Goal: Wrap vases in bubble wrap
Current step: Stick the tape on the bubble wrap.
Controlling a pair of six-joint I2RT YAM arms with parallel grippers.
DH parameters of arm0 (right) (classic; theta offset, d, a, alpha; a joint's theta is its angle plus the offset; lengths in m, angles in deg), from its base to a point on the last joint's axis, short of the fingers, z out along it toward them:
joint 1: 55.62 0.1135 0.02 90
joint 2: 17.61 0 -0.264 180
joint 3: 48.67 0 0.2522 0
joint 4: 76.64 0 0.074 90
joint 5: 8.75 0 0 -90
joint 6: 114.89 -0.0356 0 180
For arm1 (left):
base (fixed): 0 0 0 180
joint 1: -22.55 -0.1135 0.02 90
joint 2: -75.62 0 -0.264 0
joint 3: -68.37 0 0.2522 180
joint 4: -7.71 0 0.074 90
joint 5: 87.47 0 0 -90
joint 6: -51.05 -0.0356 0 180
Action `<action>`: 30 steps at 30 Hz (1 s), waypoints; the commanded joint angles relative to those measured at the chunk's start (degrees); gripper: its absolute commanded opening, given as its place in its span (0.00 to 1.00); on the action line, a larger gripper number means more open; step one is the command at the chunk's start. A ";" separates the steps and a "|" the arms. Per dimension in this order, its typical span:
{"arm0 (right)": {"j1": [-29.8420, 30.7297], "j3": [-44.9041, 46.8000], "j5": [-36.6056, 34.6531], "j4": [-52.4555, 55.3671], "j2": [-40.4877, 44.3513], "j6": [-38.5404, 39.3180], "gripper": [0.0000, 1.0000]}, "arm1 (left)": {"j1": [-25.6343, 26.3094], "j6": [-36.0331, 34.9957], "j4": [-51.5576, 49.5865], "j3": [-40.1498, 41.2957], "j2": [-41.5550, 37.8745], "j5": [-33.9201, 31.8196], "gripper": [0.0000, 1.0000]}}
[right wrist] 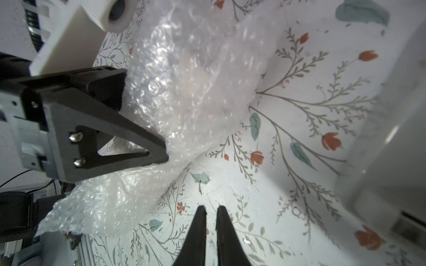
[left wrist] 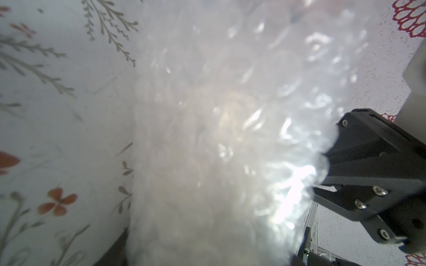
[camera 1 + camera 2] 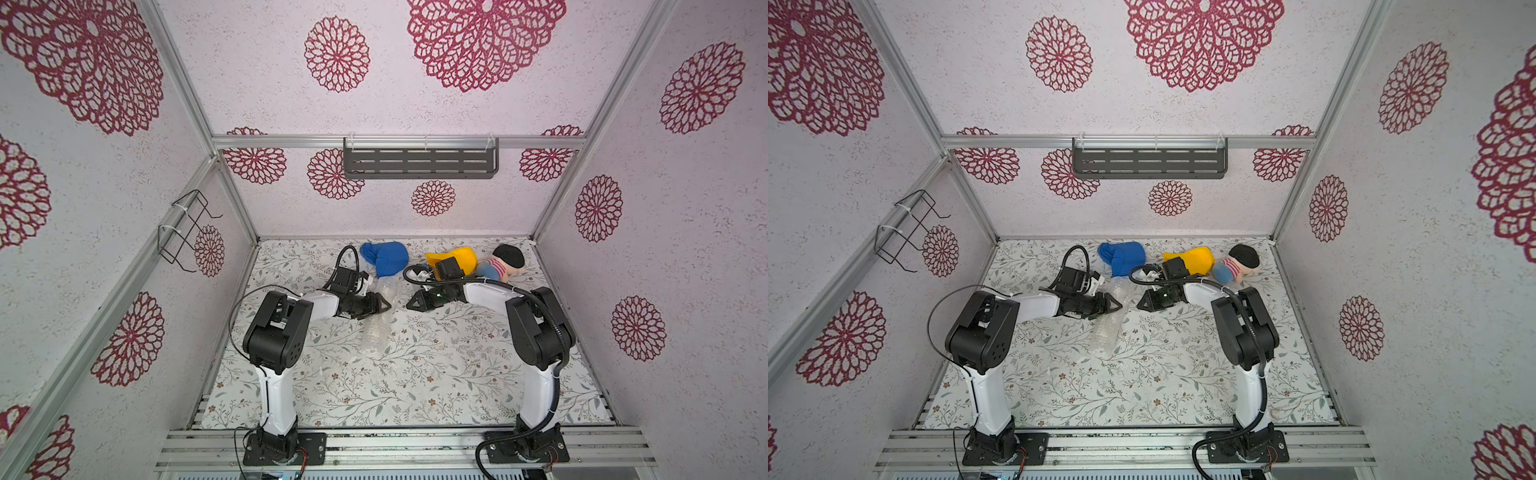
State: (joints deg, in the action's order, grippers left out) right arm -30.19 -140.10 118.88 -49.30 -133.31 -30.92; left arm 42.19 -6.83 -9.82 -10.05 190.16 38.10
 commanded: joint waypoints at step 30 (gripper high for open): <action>1.73 -1.59 -6.76 -0.58 -1.12 -1.41 0.10 | 0.58 -1.28 -0.98 -0.55 0.37 0.58 0.00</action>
State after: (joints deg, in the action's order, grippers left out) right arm -28.62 -141.01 111.25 -48.16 -137.13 -31.57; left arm 42.23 -6.92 -9.87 -10.05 190.14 38.06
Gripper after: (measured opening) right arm 0.100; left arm 0.636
